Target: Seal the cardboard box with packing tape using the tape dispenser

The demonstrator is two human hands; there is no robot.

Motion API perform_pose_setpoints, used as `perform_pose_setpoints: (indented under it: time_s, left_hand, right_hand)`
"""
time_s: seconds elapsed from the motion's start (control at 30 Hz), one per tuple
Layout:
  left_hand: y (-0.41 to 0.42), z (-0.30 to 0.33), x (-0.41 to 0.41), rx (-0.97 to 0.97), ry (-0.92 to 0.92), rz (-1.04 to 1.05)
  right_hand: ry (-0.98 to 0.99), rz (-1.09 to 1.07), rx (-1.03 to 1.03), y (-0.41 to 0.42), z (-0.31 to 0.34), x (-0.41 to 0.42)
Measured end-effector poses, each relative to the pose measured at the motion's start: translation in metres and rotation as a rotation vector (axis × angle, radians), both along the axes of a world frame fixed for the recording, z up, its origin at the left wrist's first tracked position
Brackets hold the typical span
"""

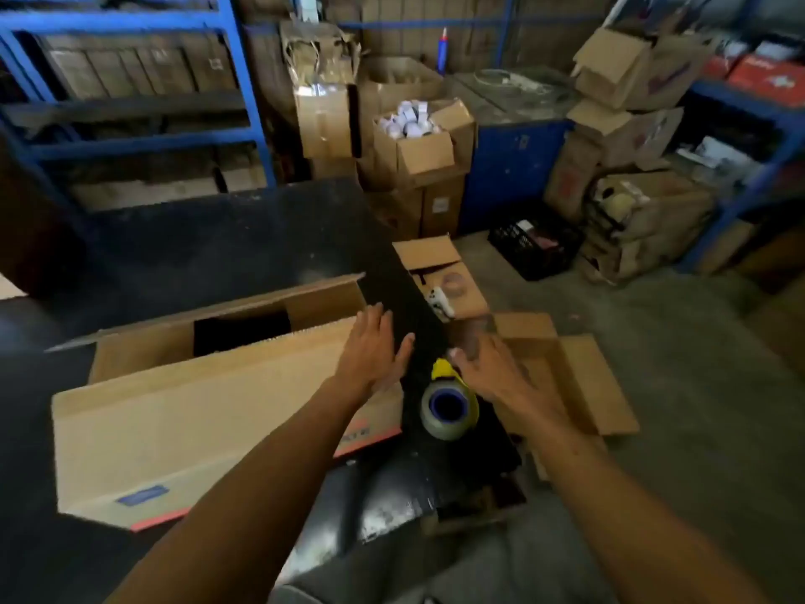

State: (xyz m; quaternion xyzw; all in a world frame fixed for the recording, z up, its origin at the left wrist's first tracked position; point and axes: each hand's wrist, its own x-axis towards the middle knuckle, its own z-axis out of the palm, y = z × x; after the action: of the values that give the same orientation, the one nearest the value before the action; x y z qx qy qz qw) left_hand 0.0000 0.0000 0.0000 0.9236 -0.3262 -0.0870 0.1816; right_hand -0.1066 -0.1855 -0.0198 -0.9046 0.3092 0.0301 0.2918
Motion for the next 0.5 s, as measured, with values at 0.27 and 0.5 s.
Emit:
perform_pose_setpoints:
  time_s: [0.27,0.5]
  left_hand:
    - [-0.005,-0.067,-0.001,0.104,-0.160,0.015]
    - [-0.005,-0.072,0.004,0.126,-0.118,0.018]
  right_hand:
    - [0.209,0.046,0.085,-0.010,-0.102,-0.007]
    - [0.239,0.024,0.063,-0.011,-0.126,0.012]
